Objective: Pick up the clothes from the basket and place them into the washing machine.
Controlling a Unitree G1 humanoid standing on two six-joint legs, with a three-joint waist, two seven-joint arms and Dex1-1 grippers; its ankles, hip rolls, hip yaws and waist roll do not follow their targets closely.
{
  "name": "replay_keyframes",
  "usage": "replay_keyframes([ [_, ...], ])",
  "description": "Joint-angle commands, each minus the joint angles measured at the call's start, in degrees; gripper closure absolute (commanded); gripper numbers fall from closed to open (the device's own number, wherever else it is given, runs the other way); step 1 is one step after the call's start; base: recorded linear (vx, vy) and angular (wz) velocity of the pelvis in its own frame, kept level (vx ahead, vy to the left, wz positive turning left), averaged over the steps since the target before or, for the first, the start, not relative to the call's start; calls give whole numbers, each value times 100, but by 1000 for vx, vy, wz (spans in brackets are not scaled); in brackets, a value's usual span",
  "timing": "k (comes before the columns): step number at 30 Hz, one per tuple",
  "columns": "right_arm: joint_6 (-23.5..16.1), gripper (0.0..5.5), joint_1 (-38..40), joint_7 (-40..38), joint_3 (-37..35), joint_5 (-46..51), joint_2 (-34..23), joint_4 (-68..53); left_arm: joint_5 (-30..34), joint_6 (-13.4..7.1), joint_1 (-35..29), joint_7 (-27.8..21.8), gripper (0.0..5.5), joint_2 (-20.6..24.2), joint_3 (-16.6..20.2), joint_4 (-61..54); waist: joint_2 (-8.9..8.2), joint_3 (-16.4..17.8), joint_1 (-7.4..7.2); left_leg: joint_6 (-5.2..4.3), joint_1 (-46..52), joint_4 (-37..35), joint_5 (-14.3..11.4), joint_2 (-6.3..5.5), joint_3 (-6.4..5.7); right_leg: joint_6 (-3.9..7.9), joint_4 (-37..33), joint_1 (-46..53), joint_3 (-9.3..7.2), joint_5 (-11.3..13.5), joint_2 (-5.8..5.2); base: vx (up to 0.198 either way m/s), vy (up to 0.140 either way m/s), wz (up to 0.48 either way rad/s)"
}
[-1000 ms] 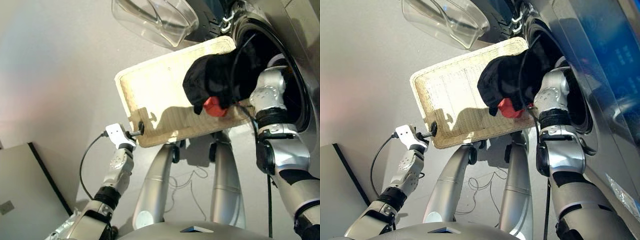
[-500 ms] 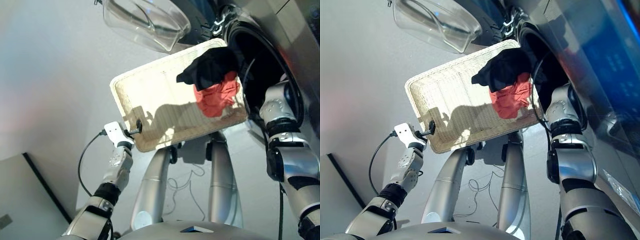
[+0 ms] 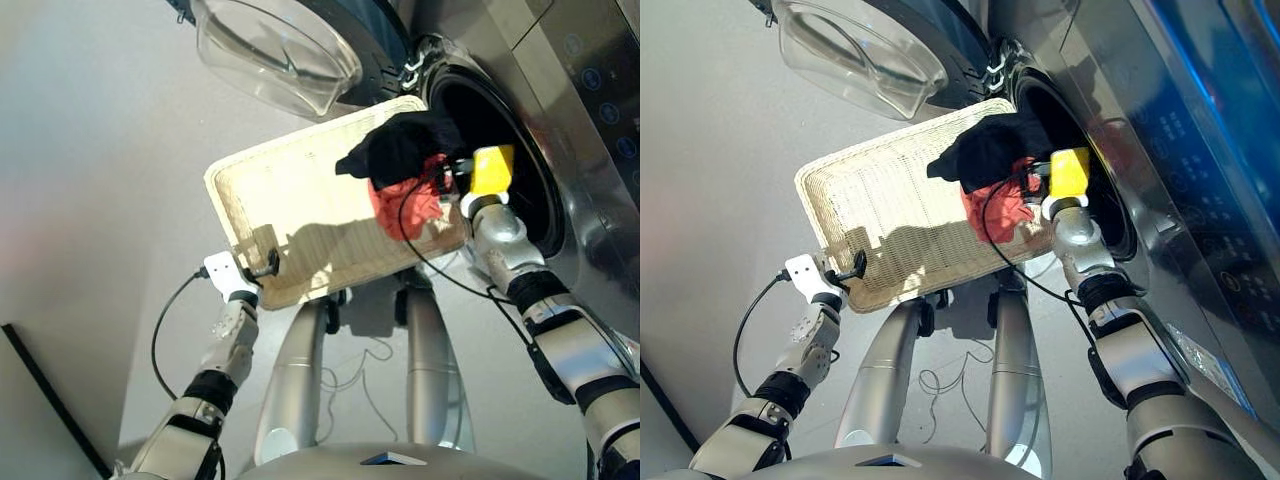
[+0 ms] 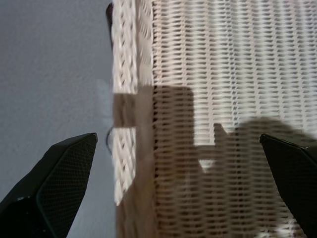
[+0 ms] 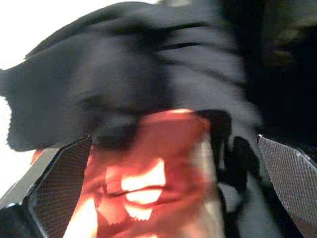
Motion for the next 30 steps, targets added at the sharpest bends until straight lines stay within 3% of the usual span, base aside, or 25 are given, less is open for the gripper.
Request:
replay_keyframes([
  [1, -31, 0, -37, -12, 82, -306, 129, 60, 207, -143, 50, 35, 0, 147, 297, 112, 12, -186, 192, 97, -166, -465, 347, -55, -82, 92, -406, 339, -334, -116, 143, 0, 0, 0],
  [9, 106, 0, -643, -501, -273, -340, 625, 1299, 171, -179, -181, 276, 0, 188, 285, 14, 96, 39, 392, 115, -425, -382, 391, -137, -215, 80, -164, 126, -411, -235, 76, 0, 3, 45],
  [13, 140, 0, -1264, -640, -599, 114, 676, 1851, 70, -231, -278, 401, 0, 257, 252, -242, 252, 226, 575, 138, -782, -119, 350, -200, -278, 66, 261, -252, -453, -371, -12, 0, 0, 0],
  [19, 202, 0, -1725, -482, -809, 777, 627, 2140, 48, -197, -343, 410, 0, 308, 199, -352, 376, 258, 699, 162, -1080, 128, 278, -276, -282, 42, 582, -576, -453, -494, -48, 5, 5, 30],
  [20, 201, 35, -1728, -478, -808, 780, 625, 2145, 48, -196, -345, 410, 0, 308, 198, -353, 375, 255, 700, 163, -1087, 133, 276, -276, -281, 42, 588, -584, -451, -497, -49, 0, 0, 0],
  [21, 196, 349, -1767, -447, -808, 861, 614, 2149, 54, -193, -358, 410, 0, 323, 184, -372, 388, 258, 709, 161, -1123, 163, 275, -289, -277, 38, 621, -624, -461, -502, -48, 0, 0, 0],
  [22, 167, 550, -1769, -426, -864, 1036, 619, 2116, 59, -169, -370, 408, 0, 316, 167, -360, 395, 238, 712, 162, -1145, 173, 272, -302, -260, 33, 650, -657, -461, -524, -46, 0, 0, 0],
  [30, 40, 550, -1524, -308, -1161, 1785, 771, 2007, 60, -122, -304, 379, 0, 283, 173, -278, 356, 54, 687, 182, -961, -18, 241, -297, -185, 46, 509, -559, -407, -492, -17, 0, 0, 0],
])
